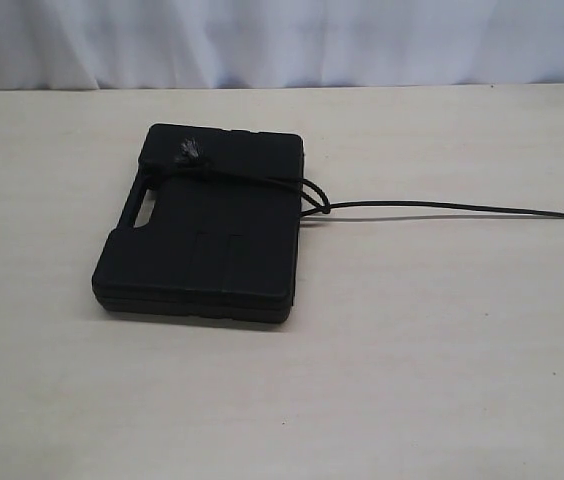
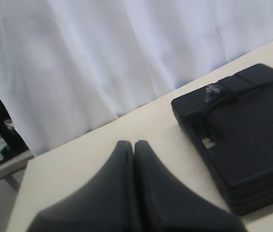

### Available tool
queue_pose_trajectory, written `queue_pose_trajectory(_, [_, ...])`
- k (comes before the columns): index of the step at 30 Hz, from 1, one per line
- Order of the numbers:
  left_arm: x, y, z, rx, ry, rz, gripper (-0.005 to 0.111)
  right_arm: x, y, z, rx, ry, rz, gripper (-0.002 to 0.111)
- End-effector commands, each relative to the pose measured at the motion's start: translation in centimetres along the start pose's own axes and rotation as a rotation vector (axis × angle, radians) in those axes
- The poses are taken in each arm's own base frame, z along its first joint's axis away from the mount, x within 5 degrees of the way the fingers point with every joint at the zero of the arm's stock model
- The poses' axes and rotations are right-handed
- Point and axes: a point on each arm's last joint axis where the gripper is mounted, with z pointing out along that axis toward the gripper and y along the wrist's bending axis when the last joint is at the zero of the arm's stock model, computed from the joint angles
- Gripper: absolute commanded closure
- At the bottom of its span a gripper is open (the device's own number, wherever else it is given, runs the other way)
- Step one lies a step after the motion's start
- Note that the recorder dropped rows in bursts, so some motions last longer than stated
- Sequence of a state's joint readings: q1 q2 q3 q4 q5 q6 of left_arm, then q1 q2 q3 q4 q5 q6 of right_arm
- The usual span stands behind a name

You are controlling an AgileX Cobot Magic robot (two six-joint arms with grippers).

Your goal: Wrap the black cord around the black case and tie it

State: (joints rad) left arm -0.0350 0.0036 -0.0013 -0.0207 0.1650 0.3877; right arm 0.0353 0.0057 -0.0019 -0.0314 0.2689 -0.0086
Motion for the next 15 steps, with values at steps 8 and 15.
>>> queue_pose_trajectory(8, [0.08,-0.37,-0.03,0.039,0.009,-0.233,0.107,-0.05,-0.05,-0.03,0.008,-0.014,-0.004,0.103])
queue_pose_trajectory(15, [0.06,-0.40,-0.03,0.042,0.007,-0.251,0.107,-0.05,-0.05,-0.03,0.008,-0.014,-0.004,0.103])
